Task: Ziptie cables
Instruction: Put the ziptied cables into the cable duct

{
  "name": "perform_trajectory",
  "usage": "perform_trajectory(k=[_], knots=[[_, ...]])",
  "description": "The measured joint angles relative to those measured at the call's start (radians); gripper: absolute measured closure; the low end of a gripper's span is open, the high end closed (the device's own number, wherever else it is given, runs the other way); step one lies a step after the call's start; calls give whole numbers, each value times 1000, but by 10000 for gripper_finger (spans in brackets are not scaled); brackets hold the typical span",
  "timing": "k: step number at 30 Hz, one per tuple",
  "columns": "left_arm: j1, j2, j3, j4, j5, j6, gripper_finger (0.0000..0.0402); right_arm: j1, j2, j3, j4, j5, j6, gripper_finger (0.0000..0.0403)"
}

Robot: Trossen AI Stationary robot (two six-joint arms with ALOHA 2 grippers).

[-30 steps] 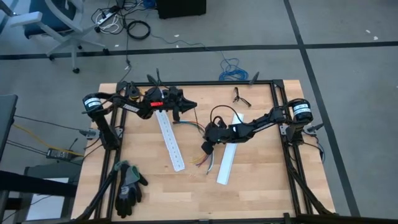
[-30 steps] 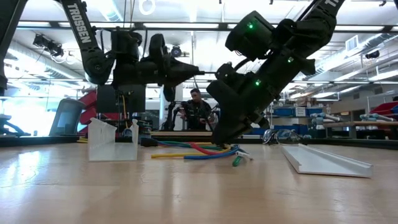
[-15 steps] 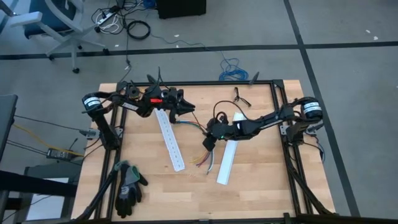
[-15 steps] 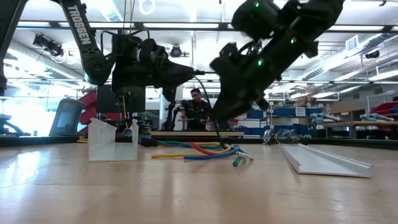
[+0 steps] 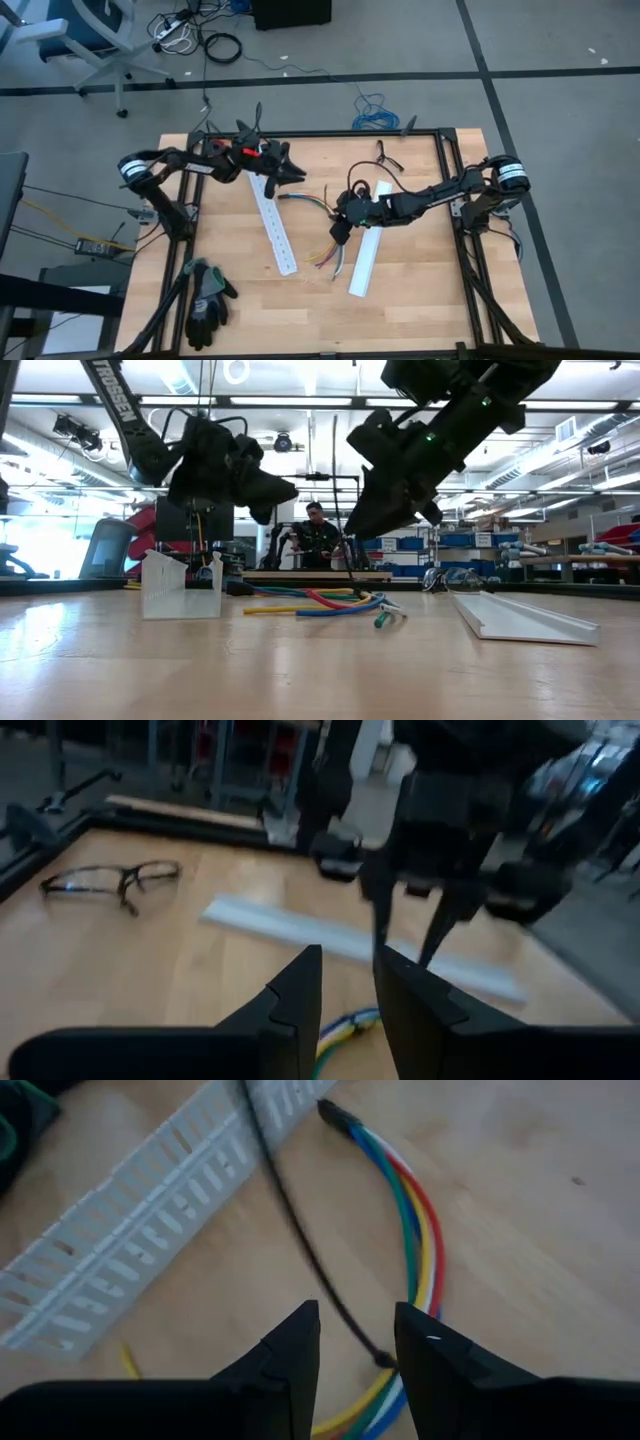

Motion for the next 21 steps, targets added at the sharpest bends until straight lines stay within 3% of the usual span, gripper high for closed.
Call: perform_trajectory(k=[10, 18, 21], knots=[[-38, -127, 0, -561, -253, 317, 298, 36, 0, 0, 34, 0, 10, 284], [-90, -127, 0, -764, -553, 360, 298, 53, 0, 0, 44, 1, 10, 284], [-106, -127, 0, -815, -606, 335, 298, 60, 0, 0, 44, 1, 9, 284]])
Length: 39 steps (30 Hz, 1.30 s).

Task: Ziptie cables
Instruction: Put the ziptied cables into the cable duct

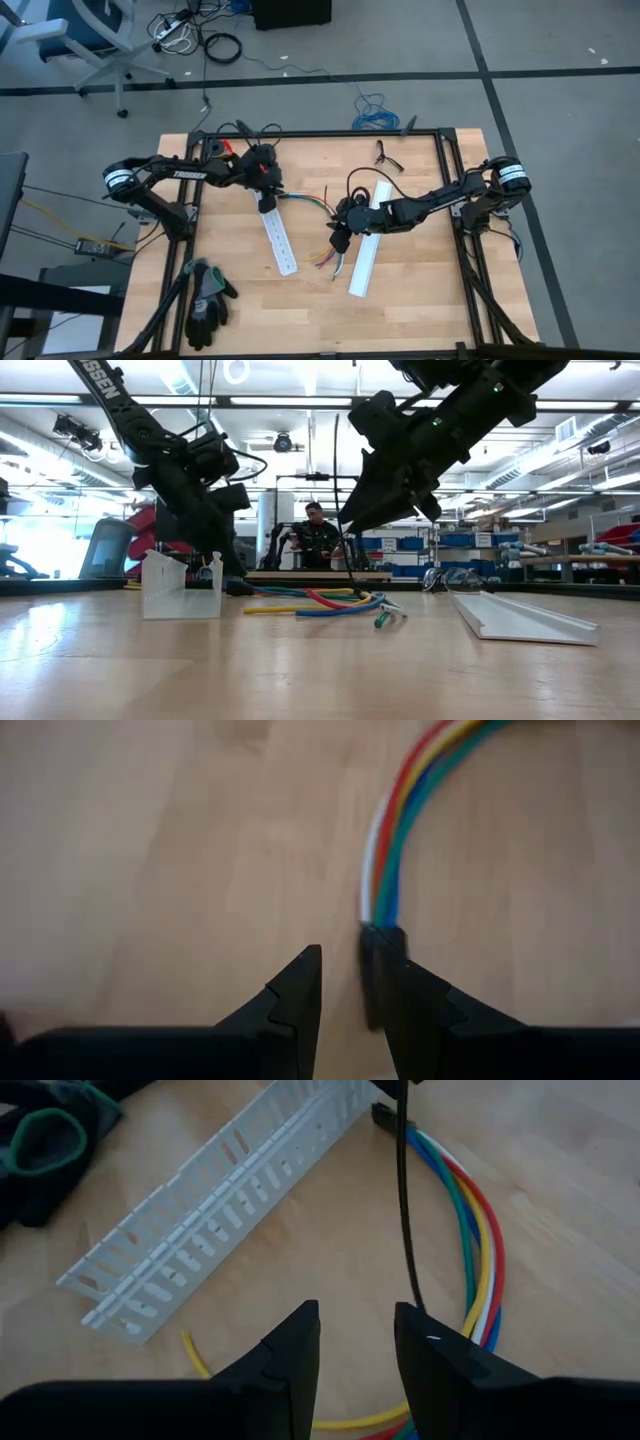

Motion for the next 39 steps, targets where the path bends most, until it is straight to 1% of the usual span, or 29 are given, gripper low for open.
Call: perform_trajectory(k=[3, 12, 21, 26, 28, 30, 34, 35, 39], knots=[[-12, 0, 0, -25, 0, -24, 298, 4, 0, 0, 0, 0, 0, 284], [-49, 6, 1, -41, -11, -29, 298, 5, 0, 0, 0, 2, 0, 284], [-76, 49, 2, -44, -17, -45, 298, 9, 0, 0, 0, 2, 0, 284], [-81, 49, 2, -41, -49, -48, 299, 17, 0, 1, -7, 3, 0, 284], [-82, 54, 2, -36, -50, -54, 306, 18, 0, 1, -34, 4, 11, 284], [-83, 61, 2, -29, -53, -71, 321, 17, 0, 1, -73, 4, 30, 285], [-93, 70, 2, -3, -68, -76, 374, 25, 0, 1, -155, 7, 63, 297], [-95, 71, 2, 7, -70, -76, 379, 30, 0, 1, -173, 7, 69, 303], [-114, 73, 4, 30, -89, -77, 379, 60, 0, 1, -207, 6, 63, 342]])
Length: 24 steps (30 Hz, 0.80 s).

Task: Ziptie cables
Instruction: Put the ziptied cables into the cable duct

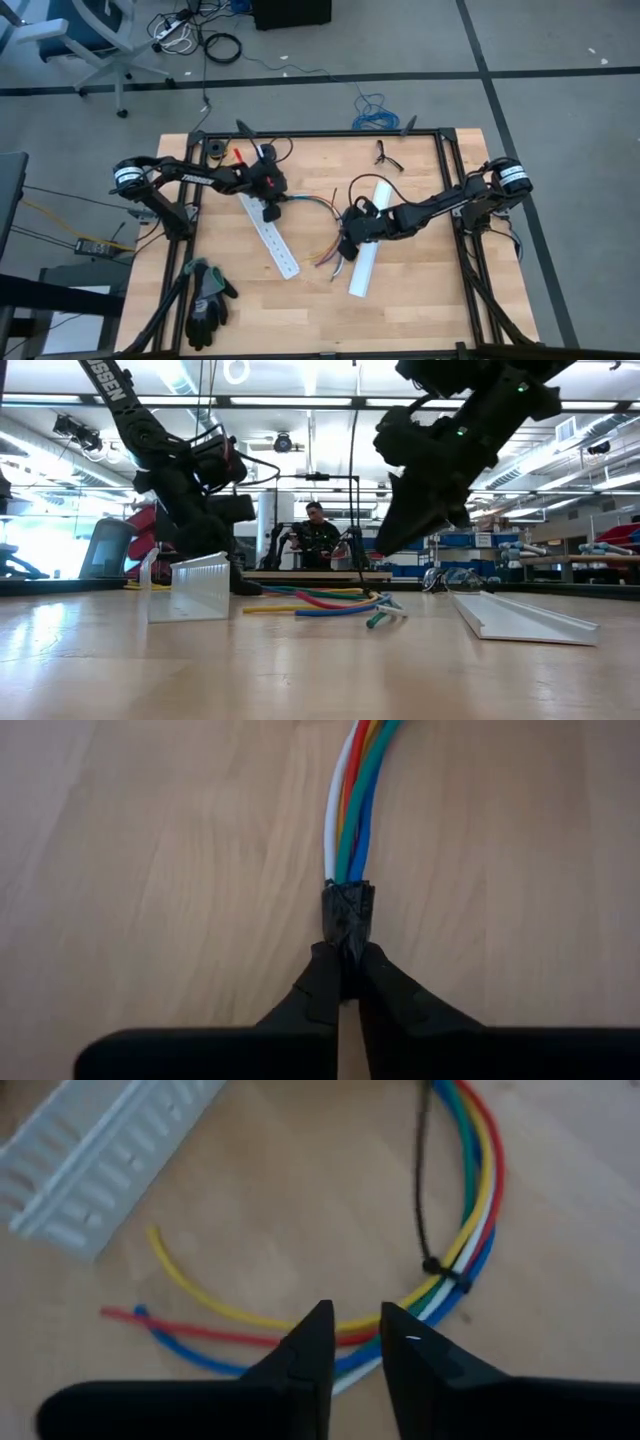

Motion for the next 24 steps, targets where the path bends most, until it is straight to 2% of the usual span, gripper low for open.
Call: perform_trajectory(k=[5, 11, 17, 24], knots=[[-43, 0, 77, -68, -30, -22, 379, 44, 0, 0, -79, -1, 19, 397], [-130, 0, 248, -285, -31, -101, 379, 93, 0, 0, -196, -8, 77, 401], [-269, 0, 401, -518, -30, -163, 379, 120, 0, 0, -266, 5, 110, 402], [-426, -28, 454, -644, -19, -207, 380, 143, 0, 0, -280, 31, 119, 402]])
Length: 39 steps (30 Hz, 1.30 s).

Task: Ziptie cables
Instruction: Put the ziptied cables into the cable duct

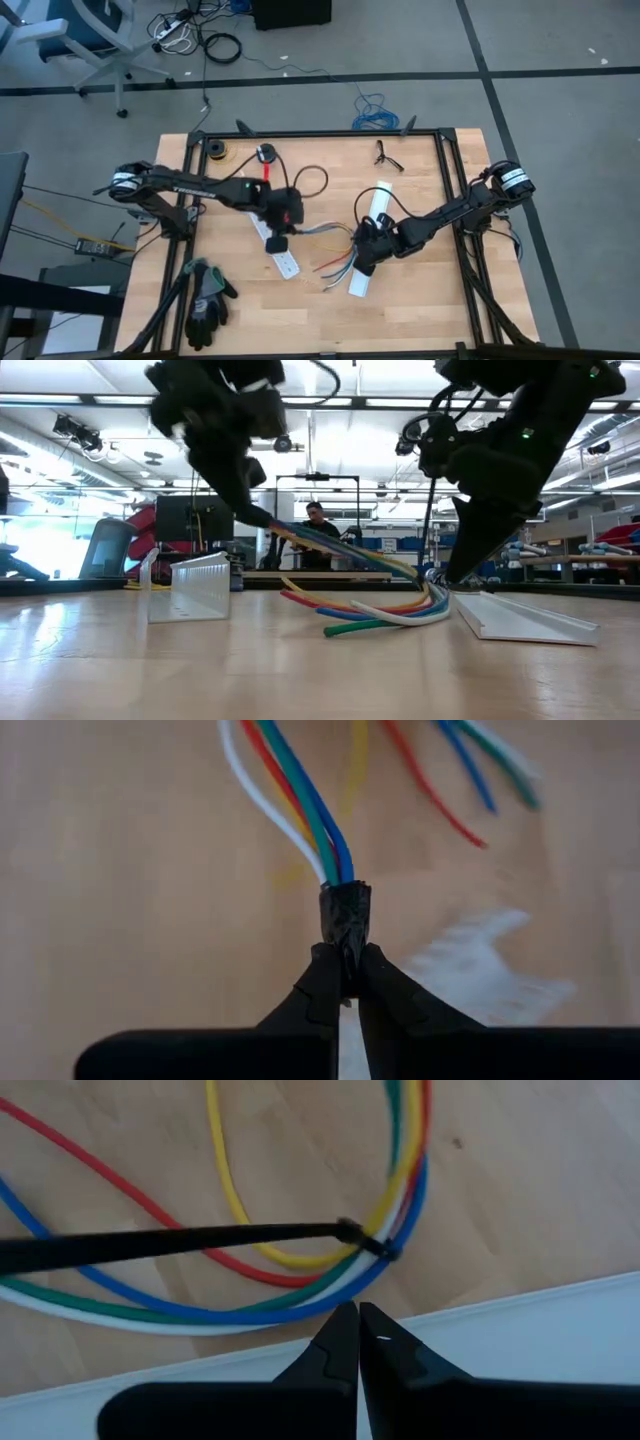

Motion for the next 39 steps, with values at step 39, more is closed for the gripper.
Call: perform_trajectory(k=[39], knots=[[-297, -51, -10, -534, -206, -290, 381, 142, -1, -1, 261, -12, 132, 403]])
